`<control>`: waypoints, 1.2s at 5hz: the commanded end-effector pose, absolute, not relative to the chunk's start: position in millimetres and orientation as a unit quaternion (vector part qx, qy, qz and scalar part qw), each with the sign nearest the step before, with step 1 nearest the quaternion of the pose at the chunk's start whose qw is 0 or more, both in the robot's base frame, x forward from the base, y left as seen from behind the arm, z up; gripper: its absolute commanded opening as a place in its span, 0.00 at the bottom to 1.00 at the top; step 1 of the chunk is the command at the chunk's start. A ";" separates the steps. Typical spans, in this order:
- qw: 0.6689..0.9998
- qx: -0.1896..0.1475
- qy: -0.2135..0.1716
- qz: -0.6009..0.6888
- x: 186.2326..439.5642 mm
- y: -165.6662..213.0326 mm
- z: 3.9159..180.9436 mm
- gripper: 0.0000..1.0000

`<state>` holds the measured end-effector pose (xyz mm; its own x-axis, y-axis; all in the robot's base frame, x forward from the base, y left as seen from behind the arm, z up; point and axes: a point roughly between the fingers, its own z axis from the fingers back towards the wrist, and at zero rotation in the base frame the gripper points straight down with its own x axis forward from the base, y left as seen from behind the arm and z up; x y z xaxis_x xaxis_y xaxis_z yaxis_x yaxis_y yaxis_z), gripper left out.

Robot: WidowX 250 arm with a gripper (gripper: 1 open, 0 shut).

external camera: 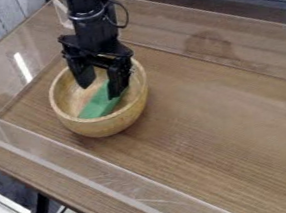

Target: Remove the green block from inside the brown bowl and put it on the table

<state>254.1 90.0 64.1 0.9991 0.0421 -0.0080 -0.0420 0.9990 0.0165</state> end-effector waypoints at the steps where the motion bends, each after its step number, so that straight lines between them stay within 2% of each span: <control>1: 0.999 0.022 -0.019 0.028 266.4 91.3 76.7 1.00; 2: 0.999 0.025 -0.007 0.036 270.7 91.5 70.3 1.00; 4: 0.999 0.012 -0.013 0.041 267.5 92.7 87.7 1.00; 6: 0.998 0.017 -0.044 0.035 270.0 103.2 85.8 1.00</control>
<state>263.6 99.1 66.1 0.9977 0.0664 0.0165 -0.0666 0.9977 0.0090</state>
